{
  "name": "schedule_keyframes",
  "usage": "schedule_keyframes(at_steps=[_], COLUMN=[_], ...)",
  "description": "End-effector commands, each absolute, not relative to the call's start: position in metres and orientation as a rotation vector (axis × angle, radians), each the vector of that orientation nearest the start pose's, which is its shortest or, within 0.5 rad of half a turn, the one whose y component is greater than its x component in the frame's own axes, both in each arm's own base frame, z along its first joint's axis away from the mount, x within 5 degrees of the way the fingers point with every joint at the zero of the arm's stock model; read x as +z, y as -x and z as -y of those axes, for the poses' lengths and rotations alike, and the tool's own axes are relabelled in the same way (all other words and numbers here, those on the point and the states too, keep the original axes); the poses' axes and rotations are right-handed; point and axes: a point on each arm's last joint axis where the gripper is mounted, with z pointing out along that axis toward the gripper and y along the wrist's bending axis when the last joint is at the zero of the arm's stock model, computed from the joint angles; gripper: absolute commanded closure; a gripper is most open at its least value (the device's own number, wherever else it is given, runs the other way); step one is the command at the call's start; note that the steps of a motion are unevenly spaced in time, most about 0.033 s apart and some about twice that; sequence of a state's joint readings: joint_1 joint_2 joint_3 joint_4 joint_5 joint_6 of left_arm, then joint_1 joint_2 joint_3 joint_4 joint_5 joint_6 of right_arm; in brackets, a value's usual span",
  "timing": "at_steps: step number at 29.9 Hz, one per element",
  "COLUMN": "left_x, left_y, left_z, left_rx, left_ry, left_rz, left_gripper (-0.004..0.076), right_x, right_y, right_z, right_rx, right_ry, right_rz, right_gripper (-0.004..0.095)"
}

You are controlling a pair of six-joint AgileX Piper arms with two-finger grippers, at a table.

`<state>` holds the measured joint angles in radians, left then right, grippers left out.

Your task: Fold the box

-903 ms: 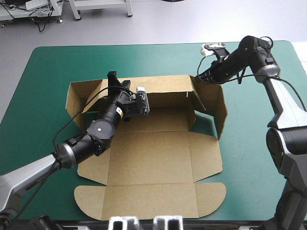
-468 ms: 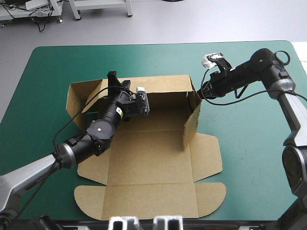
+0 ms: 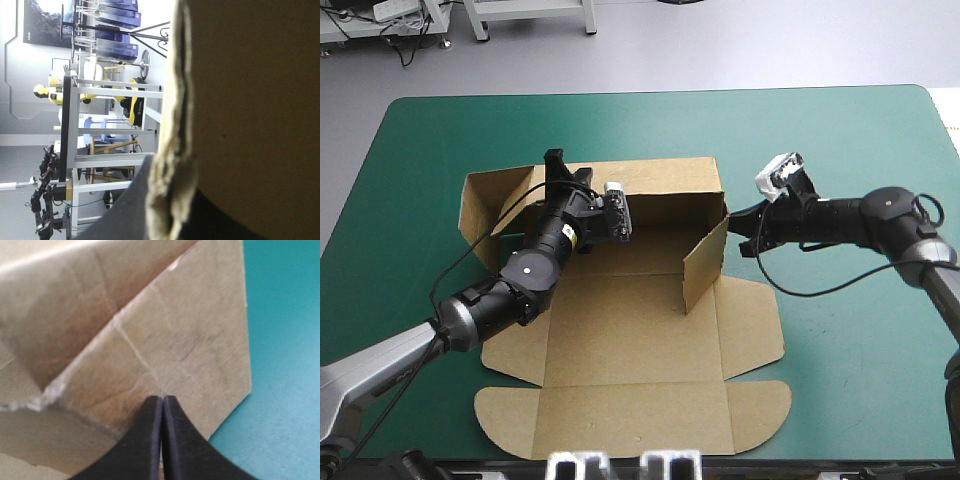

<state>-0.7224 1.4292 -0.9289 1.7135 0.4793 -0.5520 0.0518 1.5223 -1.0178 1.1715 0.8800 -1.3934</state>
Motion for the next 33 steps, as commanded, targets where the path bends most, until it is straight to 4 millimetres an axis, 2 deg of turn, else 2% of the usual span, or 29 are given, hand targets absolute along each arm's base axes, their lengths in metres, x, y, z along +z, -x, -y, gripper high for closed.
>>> schedule_keyframes(at_steps=[1, 5, 8, 10, 12, 15, 16, 17, 19, 29, 33], left_x=[0.325, 0.32, 0.318, 0.317, 0.317, 0.317, 0.316, 0.316, 0.315, 0.313, 0.314], left_y=[-0.259, -0.258, -0.258, -0.258, -0.258, -0.258, -0.258, -0.258, -0.258, -0.258, -0.258], left_z=[0.173, 0.176, 0.178, 0.178, 0.178, 0.177, 0.177, 0.177, 0.176, 0.172, 0.172], left_rx=[0.788, 0.781, 0.802, 0.818, 0.827, 0.856, 0.859, 0.862, 0.871, 0.887, 0.892], left_ry=[-1.312, -1.381, -1.437, -1.452, -1.464, -1.486, -1.493, -1.501, -1.513, -1.492, -1.485], left_rz=[-1.312, -1.277, -1.239, -1.229, -1.221, -1.207, -1.206, -1.207, -1.212, -1.28, -1.289], left_gripper=[0.0733, 0.0733, 0.0733, 0.0733, 0.0733, 0.0733, 0.0733, 0.0731, 0.0725, 0.071, 0.071], right_x=[0.279, 0.258, 0.252, 0.251, 0.253, 0.259, 0.261, 0.263, 0.267, 0.28, 0.278], right_y=[-0.286, -0.271, -0.268, -0.266, -0.265, -0.264, -0.263, -0.263, -0.264, -0.262, -0.263], right_z=[-0.081, -0.082, -0.082, -0.082, -0.083, -0.086, -0.087, -0.088, -0.088, -0.09, -0.089], right_rx=[0.781, 0.791, 0.785, 0.782, 0.79, 0.823, 0.847, 0.864, 0.875, 0.923, 0.916], right_ry=[0.772, 0.799, 0.834, 0.866, 0.904, 0.964, 0.967, 0.966, 0.964, 1.075, 1.076], right_rz=[-1.885, -1.833, -1.857, -1.856, -1.843, -1.806, -1.797, -1.794, -1.804, -1.797, -1.825], right_gripper=[0.093, 0.0931, 0.0924, 0.0876, 0.076, 0.0491, 0.0343, 0.0237, 0.0109, 0.0162, 0.0163])
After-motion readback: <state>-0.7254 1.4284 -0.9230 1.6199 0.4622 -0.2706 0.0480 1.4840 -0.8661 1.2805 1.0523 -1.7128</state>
